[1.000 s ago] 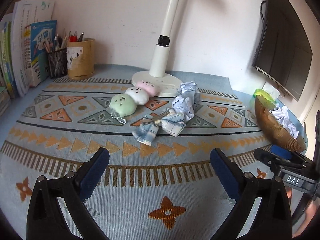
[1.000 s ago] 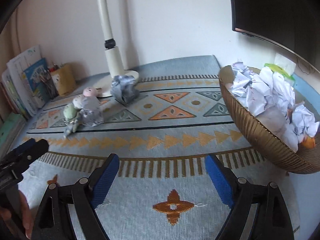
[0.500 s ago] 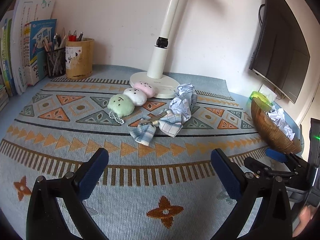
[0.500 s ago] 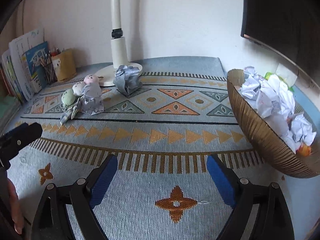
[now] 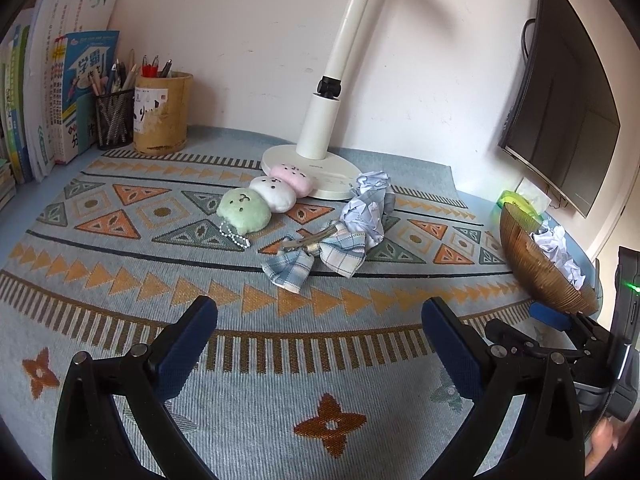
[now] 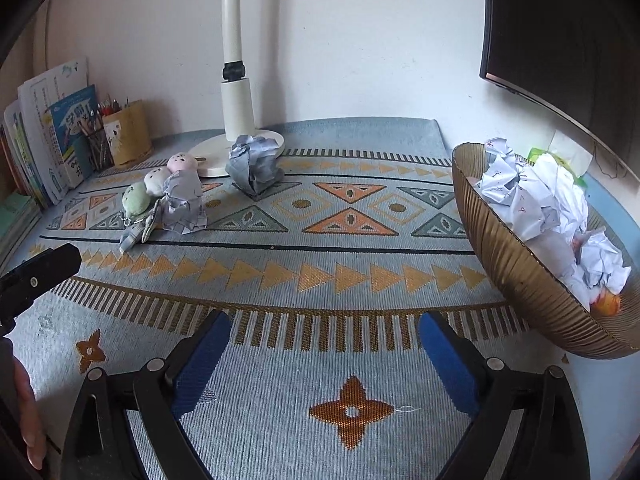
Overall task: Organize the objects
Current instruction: 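Grasp the stacked plush toy with the left tool while the right tool grasps a paper ball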
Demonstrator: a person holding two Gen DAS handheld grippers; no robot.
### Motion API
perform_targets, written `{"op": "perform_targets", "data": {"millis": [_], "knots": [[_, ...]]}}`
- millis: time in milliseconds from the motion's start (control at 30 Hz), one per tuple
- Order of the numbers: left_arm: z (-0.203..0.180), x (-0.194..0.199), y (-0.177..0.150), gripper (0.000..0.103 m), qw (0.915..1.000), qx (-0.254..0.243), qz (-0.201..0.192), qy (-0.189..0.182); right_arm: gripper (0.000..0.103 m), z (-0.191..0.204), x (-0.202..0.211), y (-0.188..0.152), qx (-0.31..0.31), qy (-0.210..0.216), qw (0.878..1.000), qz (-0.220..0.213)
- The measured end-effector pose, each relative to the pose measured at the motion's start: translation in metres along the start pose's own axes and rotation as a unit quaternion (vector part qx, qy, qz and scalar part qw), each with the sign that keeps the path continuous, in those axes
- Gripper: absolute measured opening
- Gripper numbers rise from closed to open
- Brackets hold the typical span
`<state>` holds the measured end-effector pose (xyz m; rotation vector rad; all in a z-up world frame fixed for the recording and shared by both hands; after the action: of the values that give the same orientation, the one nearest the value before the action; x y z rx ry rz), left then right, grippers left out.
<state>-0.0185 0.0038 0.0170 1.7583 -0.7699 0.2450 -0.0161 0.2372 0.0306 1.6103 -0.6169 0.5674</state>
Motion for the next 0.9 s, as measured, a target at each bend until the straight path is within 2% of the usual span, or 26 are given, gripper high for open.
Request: {"op": "perform_targets", "data": {"millis": [100,167,200,233,267,300,367,467,533,600,667,700,733,833,900], "knots": [[0.003,0.003,0.001,0.102,0.9999,0.008,-0.007,0.0,0.095,-0.001,-0.002,0.0,-0.004,0.006,1.0,0.006],[0.009,0.001,0.003,0.102,0.9998,0.018,0.005,-0.008,0.095,0.002,-0.007,-0.001,0.0,0.026,0.999,0.019],[0.011,-0.003,0.005,0.102,0.9994,0.014,0.028,-0.017,0.095,0.006,-0.011,-0.002,0.005,0.055,0.998,0.034],[0.013,-0.007,0.009,0.102,0.9986,0.0,0.051,-0.015,0.095,0.01,-0.016,-0.003,0.009,0.103,0.993,0.059],[0.016,-0.008,0.015,0.102,0.9979,-0.018,0.062,-0.008,0.095,0.01,-0.022,-0.004,0.002,0.119,0.99,0.078],[0.019,-0.008,0.024,0.102,0.997,-0.039,0.067,-0.003,0.095,0.007,-0.029,-0.001,-0.01,0.119,0.988,0.099],[0.026,-0.015,0.041,0.102,0.9943,-0.066,0.083,-0.006,0.095,0.004,-0.035,0.013,-0.027,0.12,0.986,0.111],[0.046,-0.04,0.067,0.102,0.9937,-0.073,0.085,0.001,0.095,0.007,-0.04,0.055,-0.041,0.134,0.987,0.08],[0.057,-0.066,0.076,0.102,0.9923,-0.065,0.105,-0.015,0.095,0.017,-0.057,0.083,-0.024,0.12,0.99,0.069],[0.062,-0.092,0.08,0.102,0.9898,-0.056,0.123,-0.046,0.095,0.028,-0.075,0.1,-0.015,0.106,0.992,0.06],[0.066,-0.118,0.078,0.102,0.9852,-0.059,0.149,-0.06,0.089,0.043,-0.099,0.112,-0.006,0.109,0.992,0.063],[0.067,-0.126,0.076,0.102,0.9834,-0.063,0.158,-0.064,0.082,0.052,-0.113,0.115,0.002,0.109,0.992,0.069],[0.067,-0.133,0.072,0.102,0.9813,-0.072,0.166,-0.066,0.077,0.058,-0.123,0.118,0.008,0.109,0.991,0.072],[0.068,-0.146,0.067,0.1,0.9783,-0.078,0.183,-0.056,0.077,0.073,-0.149,0.125,0.026,0.103,0.992,0.073],[0.068,-0.148,0.071,0.097,0.981,-0.078,0.172,-0.043,0.074,0.08,-0.159,0.131,0.018,0.114,0.991,0.073]]}}
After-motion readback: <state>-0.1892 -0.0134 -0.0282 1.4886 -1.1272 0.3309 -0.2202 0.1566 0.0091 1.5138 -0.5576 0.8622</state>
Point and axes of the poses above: each gripper's, at about its wrist camera, not at the fingertips, and x roughly against the way its jaws point, z to its left, y to its top, the point moved 6 cm from there along -x, roughly the way its jaws point, and after that the axes turned 8 degrees about -y, right-handed, at the moved point
